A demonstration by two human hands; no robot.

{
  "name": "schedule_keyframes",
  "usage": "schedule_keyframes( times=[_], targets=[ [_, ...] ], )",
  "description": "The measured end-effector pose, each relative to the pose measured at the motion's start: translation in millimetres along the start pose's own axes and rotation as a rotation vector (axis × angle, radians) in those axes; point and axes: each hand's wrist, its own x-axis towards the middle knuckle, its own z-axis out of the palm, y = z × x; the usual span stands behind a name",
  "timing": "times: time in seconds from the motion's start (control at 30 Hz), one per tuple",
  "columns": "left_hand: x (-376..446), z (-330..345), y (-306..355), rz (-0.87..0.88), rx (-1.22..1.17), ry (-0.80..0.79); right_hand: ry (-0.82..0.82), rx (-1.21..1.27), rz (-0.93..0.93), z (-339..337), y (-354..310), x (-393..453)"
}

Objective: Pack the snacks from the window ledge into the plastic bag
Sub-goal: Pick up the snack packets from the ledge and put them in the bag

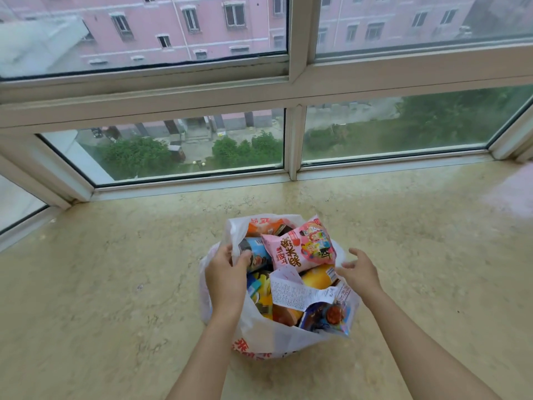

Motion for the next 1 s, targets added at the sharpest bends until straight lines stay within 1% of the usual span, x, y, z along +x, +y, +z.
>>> schedule_keyframes(
  times=[0.03,0.1,0.17,0.23,0.3,0.43,0.53,0.6,0.83,0.93,1.0],
  targets=[
    [2,-3,3,-0.065,-0.084,-0.012,-0.027,0.121,0.045,-2,-6,-2],
    [4,-10,14,-0.124,-0.206,-0.038,-0.041,0.281,0.122,-8,-18,-6],
    [0,-18,28,-0.116,-0.277,-0.096,-0.078,0.366,0.183,-18,-31,-14],
    [-4,-25,39,-0.104,-0.331,-0.152,-0.146,0.389,0.204,-33,-50,-30],
    [-7,-35,45,-0.098,-0.362,-0.194,-0.148,0.435,0.153,-47,-73,-47],
    [-10,-58,56,-0.075,-0.437,-0.247,-0.105,0.528,-0.052,-68,-117,-85],
    [-7,-80,65,-0.024,-0.436,-0.284,-0.106,0.512,-0.193,-65,-131,-107],
    [-1,-96,70,0.004,-0.422,-0.311,-0.098,0.51,-0.252,-65,-138,-118],
    [16,-147,98,0.165,-0.512,-0.41,-0.128,0.576,-0.428,-77,-168,-152],
    [18,-155,90,0.15,-0.543,-0.387,-0.099,0.564,-0.454,-70,-167,-162],
    [20,-157,73,0.073,-0.55,-0.323,-0.103,0.526,-0.449,-59,-158,-165]
  ],
)
